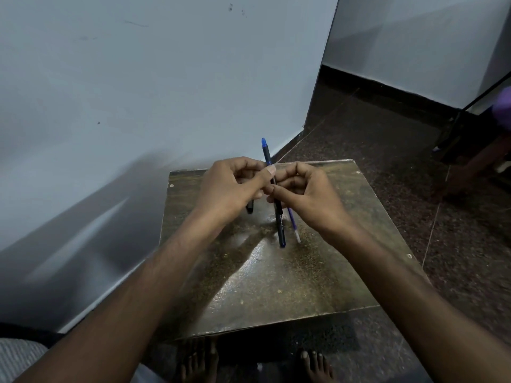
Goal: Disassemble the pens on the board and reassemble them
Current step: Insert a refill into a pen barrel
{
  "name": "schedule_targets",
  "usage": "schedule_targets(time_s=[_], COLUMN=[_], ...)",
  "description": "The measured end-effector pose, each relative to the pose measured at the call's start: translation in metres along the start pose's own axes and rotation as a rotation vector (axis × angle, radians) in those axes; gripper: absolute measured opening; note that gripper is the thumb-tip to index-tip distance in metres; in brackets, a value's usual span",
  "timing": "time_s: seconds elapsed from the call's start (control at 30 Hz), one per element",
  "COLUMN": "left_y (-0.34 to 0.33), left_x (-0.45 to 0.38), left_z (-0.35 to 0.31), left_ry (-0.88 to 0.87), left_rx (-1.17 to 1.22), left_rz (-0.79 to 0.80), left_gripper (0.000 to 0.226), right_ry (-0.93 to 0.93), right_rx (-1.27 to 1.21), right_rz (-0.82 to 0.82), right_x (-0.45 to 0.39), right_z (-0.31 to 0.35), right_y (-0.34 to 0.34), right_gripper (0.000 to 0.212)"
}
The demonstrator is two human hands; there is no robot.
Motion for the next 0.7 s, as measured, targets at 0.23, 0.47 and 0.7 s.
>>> schedule_targets(time_s=[0.23,0.47,0.7], left_y=[0.007,0.001,-0.008], left_x=[-0.005,-0.007,-0.008], left_z=[-0.001,0.000,0.008], left_ry=[0.027,-0.009,0.034], left_rx=[0.206,0.128,0.124], left_rz=[-0.104,-0.079,0.003], left_gripper=[0.018,0.009,0.016], right_ry=[-0.005,-0.111,-0.135], right_rx=[0.068,-0.200,-0.062], right_rz=[0.010,-0.060,-0.218], right_x=[0.007,0.013,0.027], right_z=[0.002,0.002,0.012], right_y=[-0.009,-0.016,-0.016], right_gripper=[0.021,0.013,0.015])
Point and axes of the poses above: each hand's wrist, its own x-axis away from the middle knuckle, its own y-axis out of the back of the hand, z = x × y, the point moved 3 cm from there along -x, towards the middle knuckle, and after that the axes turned 15 degrees about y, right-handed, at the moved point
